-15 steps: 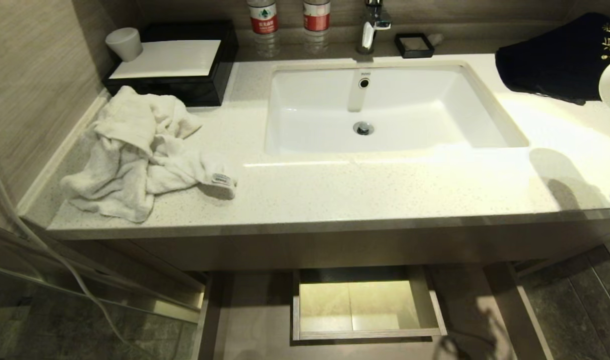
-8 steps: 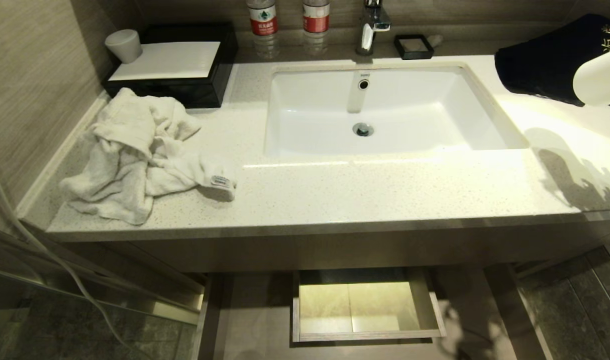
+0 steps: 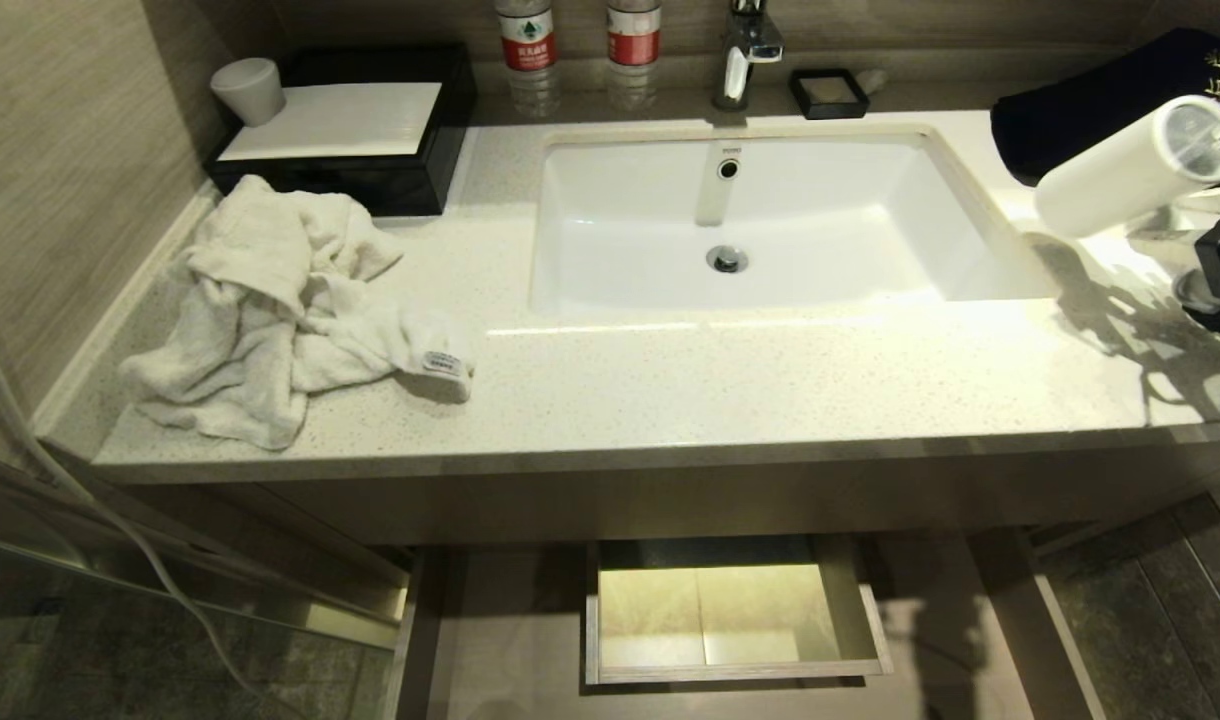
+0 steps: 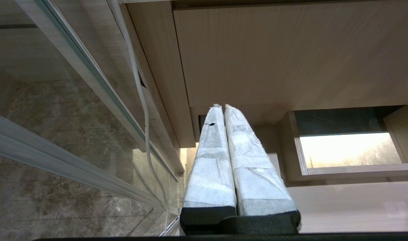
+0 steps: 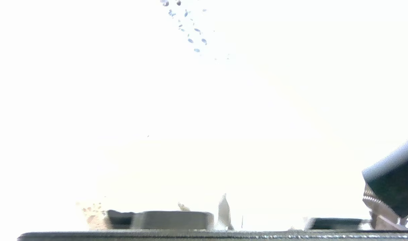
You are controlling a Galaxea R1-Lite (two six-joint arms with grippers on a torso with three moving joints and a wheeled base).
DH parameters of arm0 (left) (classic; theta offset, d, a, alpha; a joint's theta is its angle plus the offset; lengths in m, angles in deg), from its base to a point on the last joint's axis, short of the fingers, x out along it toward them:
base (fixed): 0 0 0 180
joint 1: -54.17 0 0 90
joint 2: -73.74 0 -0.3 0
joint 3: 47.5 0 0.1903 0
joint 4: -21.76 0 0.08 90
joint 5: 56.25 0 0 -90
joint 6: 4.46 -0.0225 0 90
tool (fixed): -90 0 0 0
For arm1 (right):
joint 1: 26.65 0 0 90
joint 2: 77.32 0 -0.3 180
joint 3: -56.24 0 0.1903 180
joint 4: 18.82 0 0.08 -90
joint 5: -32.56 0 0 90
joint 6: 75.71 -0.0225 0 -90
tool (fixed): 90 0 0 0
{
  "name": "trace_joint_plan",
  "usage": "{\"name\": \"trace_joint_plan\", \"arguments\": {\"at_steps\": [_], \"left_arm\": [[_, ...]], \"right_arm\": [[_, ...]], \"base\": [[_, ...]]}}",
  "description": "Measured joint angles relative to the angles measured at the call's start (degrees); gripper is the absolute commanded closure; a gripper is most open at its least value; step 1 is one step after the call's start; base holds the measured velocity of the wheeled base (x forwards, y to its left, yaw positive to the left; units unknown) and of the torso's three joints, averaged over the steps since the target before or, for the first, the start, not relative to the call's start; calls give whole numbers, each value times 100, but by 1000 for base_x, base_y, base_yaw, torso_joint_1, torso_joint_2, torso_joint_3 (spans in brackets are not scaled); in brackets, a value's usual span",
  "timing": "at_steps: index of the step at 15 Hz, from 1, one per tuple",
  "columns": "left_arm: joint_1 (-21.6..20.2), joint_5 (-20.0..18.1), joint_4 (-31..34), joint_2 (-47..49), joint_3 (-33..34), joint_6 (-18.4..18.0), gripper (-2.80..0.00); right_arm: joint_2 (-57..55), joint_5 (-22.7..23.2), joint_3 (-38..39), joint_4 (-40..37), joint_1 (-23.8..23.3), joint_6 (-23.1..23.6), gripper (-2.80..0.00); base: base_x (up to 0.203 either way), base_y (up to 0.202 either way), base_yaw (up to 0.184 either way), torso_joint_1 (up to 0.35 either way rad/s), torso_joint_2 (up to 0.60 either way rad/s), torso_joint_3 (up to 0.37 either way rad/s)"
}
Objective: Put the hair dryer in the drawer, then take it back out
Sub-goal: Place it on the countertop
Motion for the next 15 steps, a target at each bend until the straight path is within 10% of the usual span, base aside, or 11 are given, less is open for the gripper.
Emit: {"name": "trace_joint_plan", "arguments": {"at_steps": [10,11,15], "left_arm": [[0,6,0,0,0,0,0],[0,2,-2,0,0,0,0],[0,2,0,0,0,0,0]], "right_arm": [[581,51,132,-260,-483,-137,-280],[818,88,312,-306,-545,-173,0],[1773,100,1186,-558,-631,-551,0]], "base": [[0,0,0,0,0,0],[0,0,0,0,0,0],[0,0,0,0,0,0]]}}
